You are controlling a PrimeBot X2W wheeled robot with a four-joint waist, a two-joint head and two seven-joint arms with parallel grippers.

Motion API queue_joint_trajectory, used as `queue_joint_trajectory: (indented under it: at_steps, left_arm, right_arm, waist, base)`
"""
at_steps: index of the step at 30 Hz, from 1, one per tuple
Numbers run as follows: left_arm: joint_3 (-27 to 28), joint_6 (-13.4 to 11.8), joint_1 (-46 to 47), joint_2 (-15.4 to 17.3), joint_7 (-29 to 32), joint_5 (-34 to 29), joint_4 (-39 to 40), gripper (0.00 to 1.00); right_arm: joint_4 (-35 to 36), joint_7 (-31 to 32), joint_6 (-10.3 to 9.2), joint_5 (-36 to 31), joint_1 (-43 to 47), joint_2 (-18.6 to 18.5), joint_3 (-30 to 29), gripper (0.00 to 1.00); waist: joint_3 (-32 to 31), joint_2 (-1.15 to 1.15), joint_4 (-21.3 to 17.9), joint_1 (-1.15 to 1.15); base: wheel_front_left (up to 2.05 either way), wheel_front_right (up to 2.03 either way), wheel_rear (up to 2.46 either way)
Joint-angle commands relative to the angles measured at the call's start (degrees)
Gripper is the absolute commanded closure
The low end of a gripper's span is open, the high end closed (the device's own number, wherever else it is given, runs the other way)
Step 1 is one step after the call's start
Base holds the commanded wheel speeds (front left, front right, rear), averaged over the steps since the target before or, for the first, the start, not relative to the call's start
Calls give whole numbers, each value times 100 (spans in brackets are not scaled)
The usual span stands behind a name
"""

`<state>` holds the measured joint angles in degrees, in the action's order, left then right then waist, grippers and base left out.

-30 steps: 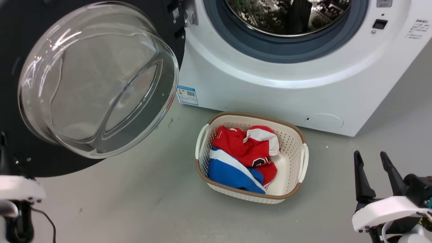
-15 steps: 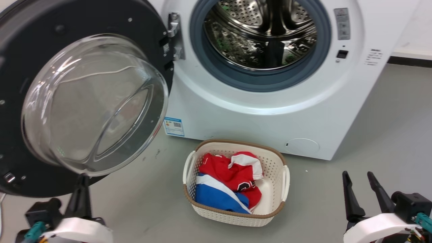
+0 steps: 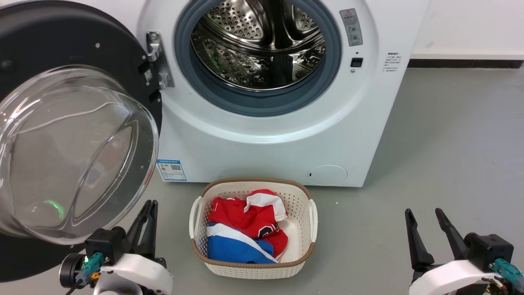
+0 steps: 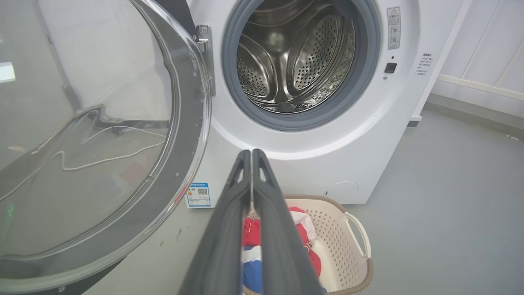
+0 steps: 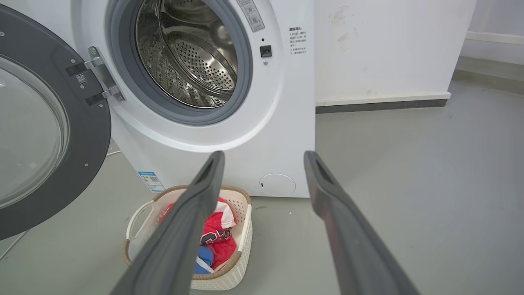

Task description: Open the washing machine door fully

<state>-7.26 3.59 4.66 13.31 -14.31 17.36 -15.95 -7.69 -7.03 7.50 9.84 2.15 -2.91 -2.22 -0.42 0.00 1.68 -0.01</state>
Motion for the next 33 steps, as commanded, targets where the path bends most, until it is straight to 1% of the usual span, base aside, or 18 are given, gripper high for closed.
queue_joint_trajectory:
  at_steps: [1,9,16,25,33]
  left_arm:
    - [-6,-16,90,-7,-24,-22,-42,0]
    - [22,-113,211,-6,-54,-61,-241,0]
    - [48,-180,172,-28,-75,-73,-346,0]
    - [92,-205,216,-39,-94,-54,-411,0]
    - [124,-179,250,-29,-100,-60,-428,0]
  right_arm:
    - [41,-18,-2,-39,17,6,2,0]
    - [99,-52,-2,-63,68,6,28,0]
    - [119,-71,-2,-22,128,6,56,0]
    - [65,-92,-2,-52,101,6,67,0]
    - [9,-111,-2,-66,60,6,52,0]
  waist:
    - [-29,0,-64,1]
    - [-83,0,-174,1]
    - [-172,0,-185,1]
    - [-184,0,-164,1]
    - [-179,0,-153,1]
  base:
    - [0,0,0]
    - [0,0,0]
    - [0,0,0]
    - [0,0,0]
    - [0,0,0]
